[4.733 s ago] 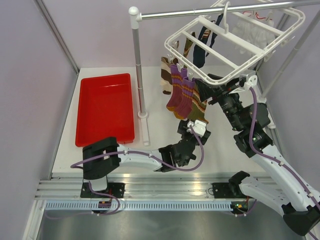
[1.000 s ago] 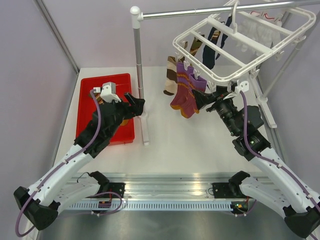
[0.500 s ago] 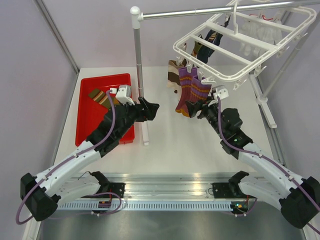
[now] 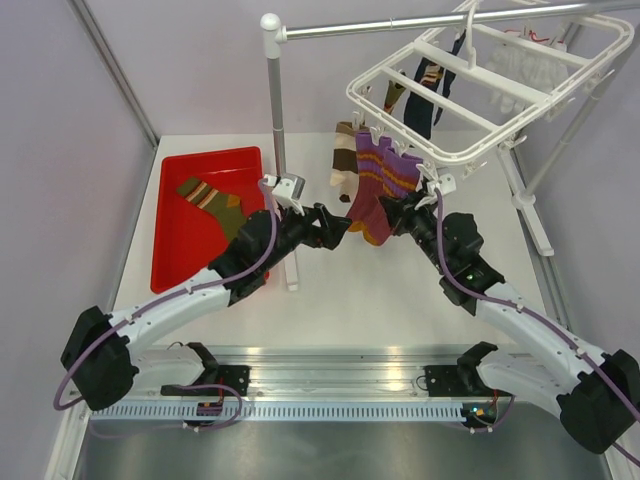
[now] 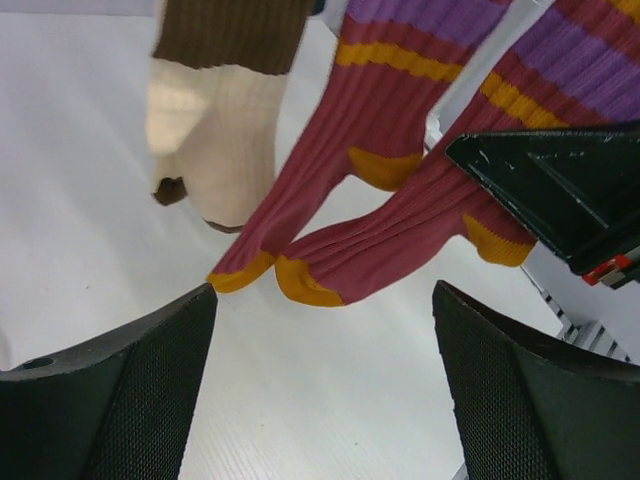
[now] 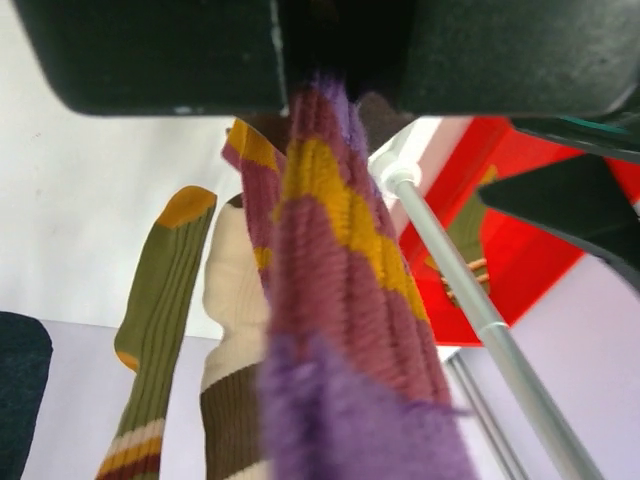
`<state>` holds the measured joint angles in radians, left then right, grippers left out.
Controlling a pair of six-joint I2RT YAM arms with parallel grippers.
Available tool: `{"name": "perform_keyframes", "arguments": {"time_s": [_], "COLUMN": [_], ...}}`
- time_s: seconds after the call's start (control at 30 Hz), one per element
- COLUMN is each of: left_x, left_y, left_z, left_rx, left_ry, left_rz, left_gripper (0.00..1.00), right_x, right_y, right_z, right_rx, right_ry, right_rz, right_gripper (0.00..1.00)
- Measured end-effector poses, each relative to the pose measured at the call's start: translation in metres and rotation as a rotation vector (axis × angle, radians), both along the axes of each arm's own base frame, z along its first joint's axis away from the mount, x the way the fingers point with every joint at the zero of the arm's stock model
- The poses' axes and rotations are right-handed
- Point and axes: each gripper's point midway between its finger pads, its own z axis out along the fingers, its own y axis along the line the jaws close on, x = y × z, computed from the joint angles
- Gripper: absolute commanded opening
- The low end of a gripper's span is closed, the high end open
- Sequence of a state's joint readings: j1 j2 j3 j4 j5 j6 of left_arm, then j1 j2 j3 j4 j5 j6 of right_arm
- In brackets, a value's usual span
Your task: Remove the socks clipped to the hanger
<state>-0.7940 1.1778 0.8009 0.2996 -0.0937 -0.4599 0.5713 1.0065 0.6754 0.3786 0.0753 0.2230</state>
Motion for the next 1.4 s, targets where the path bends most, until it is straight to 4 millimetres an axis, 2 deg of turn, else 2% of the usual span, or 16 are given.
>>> {"name": "perform_keyframes", "arguments": {"time_s": [0.23,0.4,0.53,0.7,0.8,0.83,0.9,0.93,1.0,1.03,1.17,1.23,1.27,1.3,1.33,1.4], "left_x": [-0.009,-0.020,-0.027,-0.029,-0.029,-0.030,-0.031,-0.032,-0.033,-0.034,-0.038,-0.038,-0.037,-0.037,-0.037,-0.038], "left_y": [-0.027,-0.045,-0.056,-0.061,-0.063,-0.063,-0.064,-0.065,-0.068,-0.069,-0.072,-0.073,-0.074,-0.074,-0.075,-0.077], "left_z": [0.000,-0.005,-0.013,-0.010,-0.005,-0.005,-0.004,-0.004,-0.005,-0.005,-0.008,-0.008,-0.009,-0.010,-0.011,-0.013], "left_rx": [-0.011,-0.023,-0.024,-0.036,-0.049,-0.051,-0.059,-0.061,-0.066,-0.067,-0.069,-0.067,-0.065,-0.063,-0.059,-0.045], "left_ry": [-0.056,-0.064,-0.058,-0.073,-0.083,-0.082,-0.079,-0.078,-0.072,-0.070,-0.055,-0.053,-0.050,-0.048,-0.046,-0.047], "left_rz": [-0.198,-0.331,-0.409,-0.438,-0.447,-0.451,-0.457,-0.460,-0.464,-0.467,-0.472,-0.461,-0.453,-0.444,-0.437,-0.412], "left_gripper": [0.93,0.94,0.94,0.91,0.78,0.68,0.58,0.44,0.31,0.19,0.04,0.04,0.09,0.18,0.43,0.65], "right_x": [-0.020,-0.032,-0.038,-0.044,-0.047,-0.047,-0.046,-0.046,-0.046,-0.045,-0.045,-0.045,-0.044,-0.044,-0.044,-0.042], "right_y": [0.003,0.013,0.019,0.025,0.028,0.028,0.029,0.030,0.031,0.031,0.032,0.032,0.031,0.031,0.031,0.029], "right_z": [0.028,0.044,0.051,0.055,0.056,0.055,0.054,0.054,0.053,0.052,0.052,0.052,0.052,0.052,0.052,0.051], "right_rx": [0.066,0.116,0.147,0.174,0.187,0.188,0.194,0.197,0.203,0.205,0.212,0.214,0.215,0.218,0.221,0.227], "right_ry": [-0.015,-0.009,0.007,0.029,0.040,0.044,0.053,0.057,0.063,0.066,0.073,0.072,0.073,0.075,0.076,0.084], "right_rz": [0.069,0.143,0.188,0.232,0.250,0.252,0.254,0.255,0.256,0.256,0.256,0.255,0.253,0.251,0.249,0.234], "right_gripper": [0.07,0.07,0.07,0.07,0.07,0.07,0.07,0.08,0.08,0.08,0.09,0.09,0.09,0.09,0.09,0.08]}}
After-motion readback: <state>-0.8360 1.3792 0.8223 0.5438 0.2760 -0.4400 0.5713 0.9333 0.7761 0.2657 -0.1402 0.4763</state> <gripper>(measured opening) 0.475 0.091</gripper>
